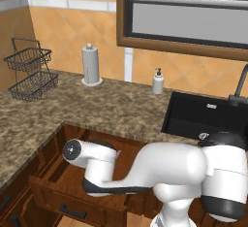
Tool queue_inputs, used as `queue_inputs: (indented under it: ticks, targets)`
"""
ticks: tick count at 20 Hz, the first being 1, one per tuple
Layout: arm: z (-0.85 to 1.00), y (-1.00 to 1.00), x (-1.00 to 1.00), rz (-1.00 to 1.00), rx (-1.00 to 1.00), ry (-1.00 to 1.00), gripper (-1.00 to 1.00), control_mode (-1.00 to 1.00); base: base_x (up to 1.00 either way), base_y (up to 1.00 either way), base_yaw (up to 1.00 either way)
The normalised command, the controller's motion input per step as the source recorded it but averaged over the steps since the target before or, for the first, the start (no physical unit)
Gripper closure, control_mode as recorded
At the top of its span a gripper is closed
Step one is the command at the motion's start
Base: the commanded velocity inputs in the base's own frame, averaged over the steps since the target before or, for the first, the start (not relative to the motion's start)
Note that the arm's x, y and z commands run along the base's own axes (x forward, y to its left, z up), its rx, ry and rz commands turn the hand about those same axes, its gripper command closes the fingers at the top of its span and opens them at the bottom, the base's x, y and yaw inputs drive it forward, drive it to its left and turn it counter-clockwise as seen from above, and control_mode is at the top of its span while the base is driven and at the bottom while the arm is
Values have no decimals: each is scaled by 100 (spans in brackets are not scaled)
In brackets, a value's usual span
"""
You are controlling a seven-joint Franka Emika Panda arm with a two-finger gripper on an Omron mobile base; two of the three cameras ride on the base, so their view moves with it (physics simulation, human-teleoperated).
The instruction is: Pick up the knife from the drawer and place it on the cutting board. Then place the meat from the plate to the cutting board.
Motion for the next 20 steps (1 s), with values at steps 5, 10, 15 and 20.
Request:
queue_inputs:
  ticks: [5,10,15,20]
  targets:
    - [17,-25,33,0,6,25,-100,-100,0,0,0]
    - [20,-12,16,7,8,33,-100,-100,0,0,0]
    - [-29,6,8,9,0,22,-100,-100,0,0,0]
    - [-29,12,18,11,0,13,-100,-100,0,0,0]
